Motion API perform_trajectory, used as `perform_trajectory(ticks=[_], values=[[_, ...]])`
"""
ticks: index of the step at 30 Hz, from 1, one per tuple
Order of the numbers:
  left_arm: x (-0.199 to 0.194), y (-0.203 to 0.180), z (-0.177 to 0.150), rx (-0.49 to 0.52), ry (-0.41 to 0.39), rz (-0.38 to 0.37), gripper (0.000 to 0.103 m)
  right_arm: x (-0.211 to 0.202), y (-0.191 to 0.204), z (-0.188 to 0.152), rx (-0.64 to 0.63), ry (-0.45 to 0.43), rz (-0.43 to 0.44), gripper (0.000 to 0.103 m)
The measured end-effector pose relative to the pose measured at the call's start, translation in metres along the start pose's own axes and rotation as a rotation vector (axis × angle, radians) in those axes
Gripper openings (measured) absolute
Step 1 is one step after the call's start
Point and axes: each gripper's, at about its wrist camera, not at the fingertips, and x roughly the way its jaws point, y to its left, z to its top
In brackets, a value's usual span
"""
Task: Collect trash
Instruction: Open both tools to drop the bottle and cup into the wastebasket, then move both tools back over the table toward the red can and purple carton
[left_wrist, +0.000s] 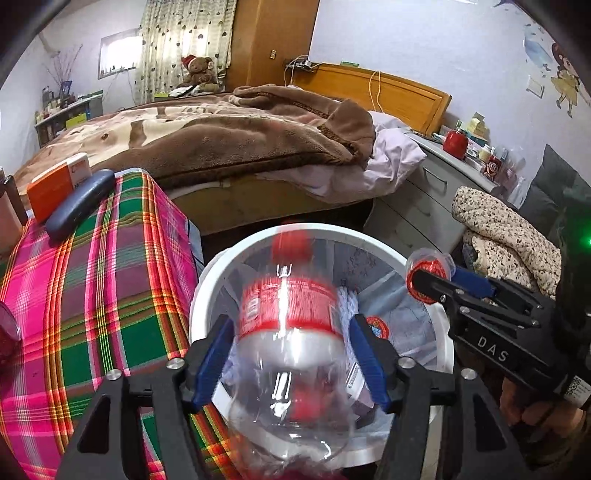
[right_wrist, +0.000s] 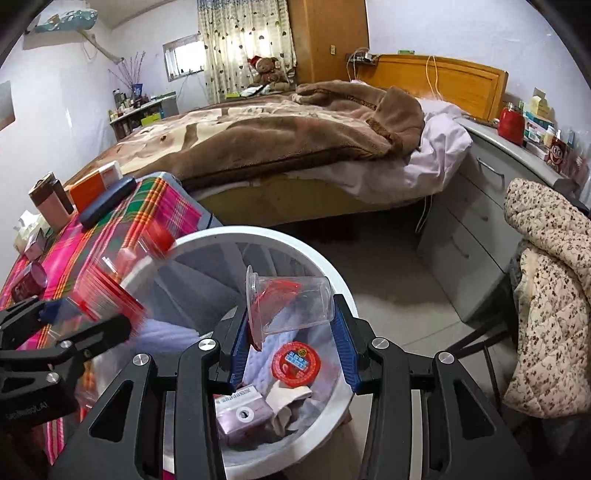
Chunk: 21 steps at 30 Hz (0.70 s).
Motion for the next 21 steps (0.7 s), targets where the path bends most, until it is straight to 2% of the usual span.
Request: perform_trajectory(ticks=[1,4,6,7,21], values=[[0.0,0.001,0.0,-0.004,0.0,0.0,0.076,0.001,0.0,0.0,0.0,0.005,0.005,0.043],[-0.007,0.002,0.0,-0.009,-0.017,-0.011,0.076,0.001,0.002,-0.002,-0.002,0.009,0.003,0.046],[-0.01,0.001,0.001,-0.002,-0.027,-0.006,0.076,0.001,0.002,-0.002,-0.001,0.007,0.005,0.059],[-0.012,0.002,0.002,-0.003,-0.03,-0.005,0.076,0.001,0.002,-0.001,-0.001,0.004,0.008,0.061],[-0.043,0.017,-0.004,-0.029,-0.073,0.01,0.076,-0.016,0.019,0.002,-0.015,-0.043,0.016,0.062]])
